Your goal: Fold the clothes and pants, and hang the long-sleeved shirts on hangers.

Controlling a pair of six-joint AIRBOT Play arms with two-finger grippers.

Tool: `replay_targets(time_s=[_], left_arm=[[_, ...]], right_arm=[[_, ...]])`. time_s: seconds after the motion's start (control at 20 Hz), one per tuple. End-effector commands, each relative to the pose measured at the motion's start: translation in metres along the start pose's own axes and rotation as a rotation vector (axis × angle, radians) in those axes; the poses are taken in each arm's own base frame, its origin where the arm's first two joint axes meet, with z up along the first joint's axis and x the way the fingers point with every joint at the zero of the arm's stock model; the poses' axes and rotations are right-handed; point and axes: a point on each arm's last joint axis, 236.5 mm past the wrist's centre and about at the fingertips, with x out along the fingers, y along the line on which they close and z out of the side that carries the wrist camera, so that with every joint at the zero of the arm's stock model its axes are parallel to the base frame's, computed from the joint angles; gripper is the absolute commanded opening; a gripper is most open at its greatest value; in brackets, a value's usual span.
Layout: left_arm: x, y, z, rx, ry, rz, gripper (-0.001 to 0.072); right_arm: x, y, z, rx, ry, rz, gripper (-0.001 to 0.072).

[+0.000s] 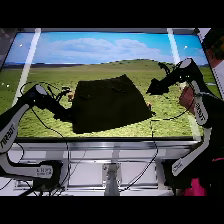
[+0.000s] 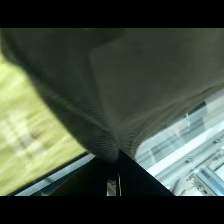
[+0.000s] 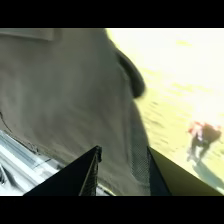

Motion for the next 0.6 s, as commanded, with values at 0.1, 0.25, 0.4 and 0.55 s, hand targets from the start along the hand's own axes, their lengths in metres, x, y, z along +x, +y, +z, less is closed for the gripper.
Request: replay_targets(time_s=[0.1,0.25,0.4,0.55], left_arm=[[0.012,-0.025,-0.002,0.058,0.032,-0.029,0.0016],[0.02,-0.034,-0.004,0.089,0.055,-0.021,0.0017],[0.024,-0.04,-0.007,0.111,0.071,-0.016,0.0016],[0.028,-0.046,-0.008,0.126,0.081,-0.015,0.0017]], right_arm=[[0.029,-0.024,-0.041,0.083,0.115,0.043,0.0342],[0.036,-0.016,-0.046,0.102,0.129,0.09,0.0341],[0.036,-0.009,-0.047,0.103,0.133,0.115,0.0339],[0.041,-0.003,-0.048,0.089,0.146,0.111,0.0334]])
